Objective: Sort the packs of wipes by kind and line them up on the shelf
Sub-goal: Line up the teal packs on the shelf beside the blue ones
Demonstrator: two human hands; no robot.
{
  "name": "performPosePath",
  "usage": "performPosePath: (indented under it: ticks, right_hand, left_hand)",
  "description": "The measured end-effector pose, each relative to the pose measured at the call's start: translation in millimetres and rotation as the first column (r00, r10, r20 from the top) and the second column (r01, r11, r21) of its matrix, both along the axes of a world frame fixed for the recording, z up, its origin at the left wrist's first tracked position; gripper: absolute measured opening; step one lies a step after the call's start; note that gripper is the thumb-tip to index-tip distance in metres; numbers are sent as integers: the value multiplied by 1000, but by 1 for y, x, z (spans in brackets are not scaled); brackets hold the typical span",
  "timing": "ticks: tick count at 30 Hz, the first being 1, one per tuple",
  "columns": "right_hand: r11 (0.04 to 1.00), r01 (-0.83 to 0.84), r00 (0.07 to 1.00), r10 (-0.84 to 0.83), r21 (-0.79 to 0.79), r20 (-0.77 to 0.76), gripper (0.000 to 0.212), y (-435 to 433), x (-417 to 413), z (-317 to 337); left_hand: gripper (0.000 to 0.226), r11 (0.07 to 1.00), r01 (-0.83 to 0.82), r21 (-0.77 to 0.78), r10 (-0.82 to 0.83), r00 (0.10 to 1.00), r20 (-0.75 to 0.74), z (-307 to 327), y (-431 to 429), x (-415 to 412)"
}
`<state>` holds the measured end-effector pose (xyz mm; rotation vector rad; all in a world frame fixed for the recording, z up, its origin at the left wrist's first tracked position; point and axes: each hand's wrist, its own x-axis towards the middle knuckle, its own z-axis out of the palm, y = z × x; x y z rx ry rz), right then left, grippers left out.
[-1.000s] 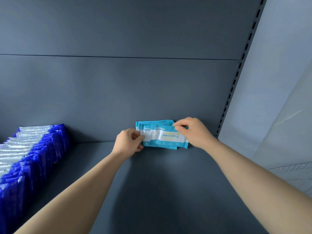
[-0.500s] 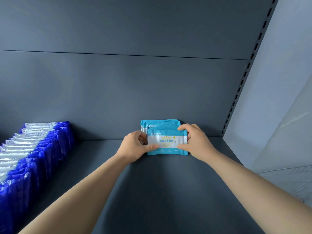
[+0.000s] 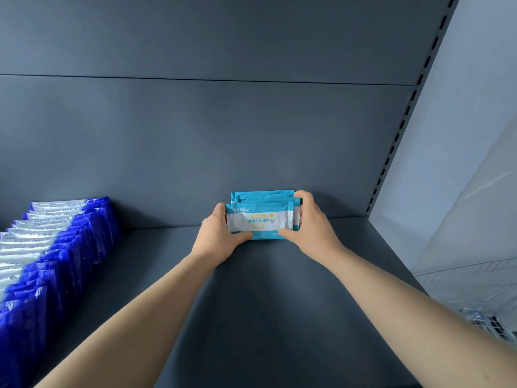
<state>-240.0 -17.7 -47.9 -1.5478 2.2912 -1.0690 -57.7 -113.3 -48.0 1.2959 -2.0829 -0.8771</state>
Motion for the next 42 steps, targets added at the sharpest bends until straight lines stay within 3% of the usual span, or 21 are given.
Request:
performPosePath:
  ticks: [2, 7, 15, 22, 29, 37, 42]
  right_hand:
    - [999, 19, 999, -17, 33, -49, 82, 10, -5, 3]
    - [995, 57, 971, -38, 78, -236, 59, 58, -27, 23]
    - [988, 131, 882, -77, 84, -464, 51, 183, -101, 40]
    - [958, 267, 863, -187, 108, -470, 49, 336, -222, 30]
    - [882, 376, 875, -238, 283, -420, 50, 467, -359, -7]
    - [782, 395, 907, -249, 482, -339, 49, 532, -498, -91]
    - [709, 350, 937, -269, 612, -224, 51, 537, -592, -165]
  left_hand:
    - [47, 1000, -18, -18, 19, 1000, 17, 3, 3, 2]
    - [47, 893, -47, -448, 91, 993, 79, 23, 29, -7]
    - [35, 766, 345, -542, -305, 938, 167, 41, 136, -119]
    - [33, 702, 529, -477, -502, 842, 196, 29, 269, -261]
    - [33, 698, 619, -360, -573, 785, 238, -11, 381, -410]
    - [32, 692, 711, -124, -641, 684, 347, -106, 421, -555]
    - [25, 690, 722, 49, -698, 646, 310, -180, 420, -650]
